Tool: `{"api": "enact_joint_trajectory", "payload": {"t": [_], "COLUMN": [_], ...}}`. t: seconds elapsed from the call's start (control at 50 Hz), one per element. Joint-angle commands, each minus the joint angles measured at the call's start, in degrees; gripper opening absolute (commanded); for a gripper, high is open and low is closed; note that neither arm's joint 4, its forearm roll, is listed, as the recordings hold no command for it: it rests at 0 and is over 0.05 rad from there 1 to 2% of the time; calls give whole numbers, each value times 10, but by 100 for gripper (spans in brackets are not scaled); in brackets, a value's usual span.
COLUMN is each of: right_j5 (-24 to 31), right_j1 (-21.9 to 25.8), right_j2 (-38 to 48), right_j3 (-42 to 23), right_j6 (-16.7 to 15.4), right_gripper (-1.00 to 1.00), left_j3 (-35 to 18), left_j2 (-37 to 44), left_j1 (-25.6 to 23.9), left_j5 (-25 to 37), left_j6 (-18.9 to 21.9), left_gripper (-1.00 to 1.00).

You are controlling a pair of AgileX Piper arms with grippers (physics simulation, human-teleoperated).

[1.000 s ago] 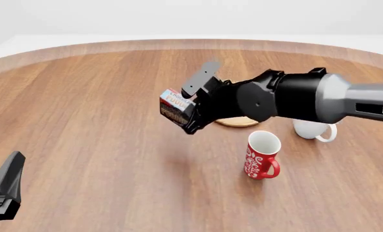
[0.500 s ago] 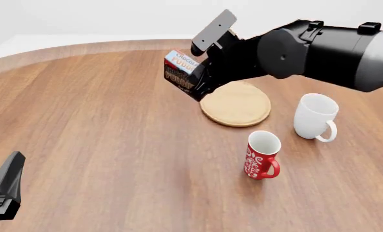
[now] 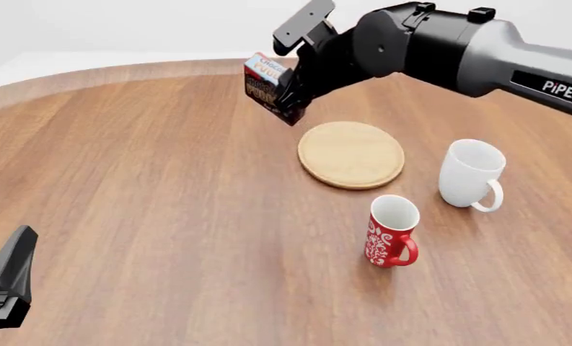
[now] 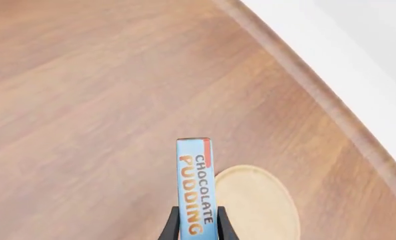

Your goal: Put the chocolate pudding to the left of the plate.

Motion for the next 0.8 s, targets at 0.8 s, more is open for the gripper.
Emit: {"api": "enact_joint_trajectory", "payload": {"t": [0.8], "right_j5": [78], "right_j1": [-30], "right_j2": [250], "right_j3": [-249], "right_j6": [-2], "right_gripper": [-100], "left_j3": [0], "left_j2": [0], "left_j1": [0], "left_j5": [0], "left_j6": [0], "left_gripper": [100]}}
